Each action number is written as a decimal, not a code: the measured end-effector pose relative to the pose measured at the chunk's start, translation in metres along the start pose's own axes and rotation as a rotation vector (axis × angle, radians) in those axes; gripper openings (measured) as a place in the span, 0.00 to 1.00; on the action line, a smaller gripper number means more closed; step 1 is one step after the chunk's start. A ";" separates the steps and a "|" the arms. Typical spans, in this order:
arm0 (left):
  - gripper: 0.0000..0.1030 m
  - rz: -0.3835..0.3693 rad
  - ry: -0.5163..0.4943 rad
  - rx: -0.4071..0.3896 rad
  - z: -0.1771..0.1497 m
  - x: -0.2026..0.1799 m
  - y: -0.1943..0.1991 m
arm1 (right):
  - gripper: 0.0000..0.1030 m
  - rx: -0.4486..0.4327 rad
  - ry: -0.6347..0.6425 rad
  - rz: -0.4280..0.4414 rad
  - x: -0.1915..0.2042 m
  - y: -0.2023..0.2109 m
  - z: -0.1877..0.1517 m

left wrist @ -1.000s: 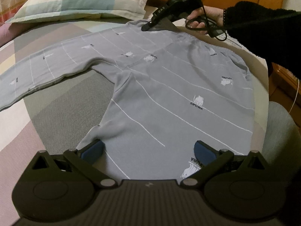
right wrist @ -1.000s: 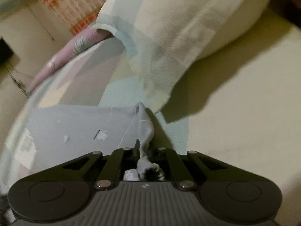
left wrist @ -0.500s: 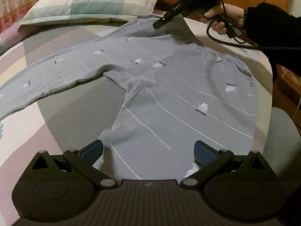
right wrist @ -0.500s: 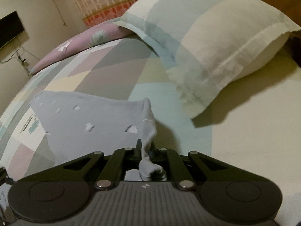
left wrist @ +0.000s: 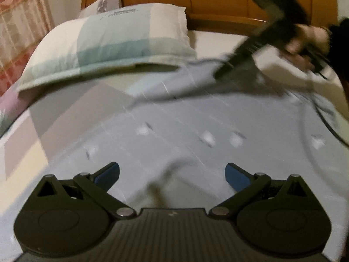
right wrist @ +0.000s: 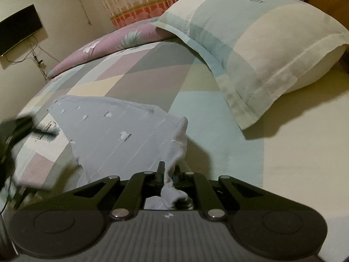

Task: Fold clothes
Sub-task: 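Close the right gripper on the trouser cuff and lift it, then grasp the trouser waistband with the left gripper while the right gripper holds the cuff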

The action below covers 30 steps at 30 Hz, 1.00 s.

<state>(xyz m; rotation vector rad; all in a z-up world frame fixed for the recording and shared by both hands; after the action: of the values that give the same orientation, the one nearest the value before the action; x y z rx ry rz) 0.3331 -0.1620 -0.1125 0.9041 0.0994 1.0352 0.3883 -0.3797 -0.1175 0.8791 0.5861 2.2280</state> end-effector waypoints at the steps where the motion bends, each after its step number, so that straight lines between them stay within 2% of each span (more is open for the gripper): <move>1: 0.97 0.008 -0.009 0.008 0.006 0.005 -0.012 | 0.07 0.001 0.007 0.004 0.001 0.000 -0.001; 2: 0.95 0.016 -0.018 0.017 0.011 0.010 -0.025 | 0.07 0.002 0.014 0.009 0.003 0.000 -0.002; 4: 0.80 0.048 -0.045 0.028 0.018 0.018 -0.045 | 0.08 0.009 0.044 0.014 0.008 0.000 -0.004; 5: 0.79 0.066 -0.055 0.036 0.019 0.022 -0.053 | 0.08 0.012 0.060 0.016 0.012 0.000 -0.005; 9: 0.79 0.087 -0.117 0.023 0.019 0.023 -0.069 | 0.08 0.020 0.114 0.040 0.026 0.001 -0.007; 14: 0.81 0.171 -0.259 -0.015 0.010 0.017 -0.074 | 0.08 0.040 0.189 0.073 0.049 0.003 -0.010; 21: 0.83 0.212 -0.308 -0.053 0.008 0.015 -0.074 | 0.08 0.118 0.322 0.086 0.084 0.004 -0.029; 24: 0.83 0.242 -0.359 -0.071 0.008 0.014 -0.073 | 0.08 0.152 0.368 0.078 0.093 0.006 -0.039; 30: 0.83 0.310 -0.465 -0.109 0.005 0.011 -0.071 | 0.08 0.186 0.389 0.094 0.098 0.012 -0.053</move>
<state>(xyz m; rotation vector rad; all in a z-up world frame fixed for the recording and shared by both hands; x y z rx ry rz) 0.3912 -0.1701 -0.1546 1.0583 -0.4957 1.0761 0.2905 -0.3258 -0.1042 0.5693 0.9612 2.4791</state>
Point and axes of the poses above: each gripper's, at about its wrist camera, not at the fingertips, and y roughly against the way its jaws point, x to its left, z to its top, the point moved 9 cm from there along -y, roughly the way its jaws point, and after that the axes turned 11 degrees about z, right-handed, at the moved point
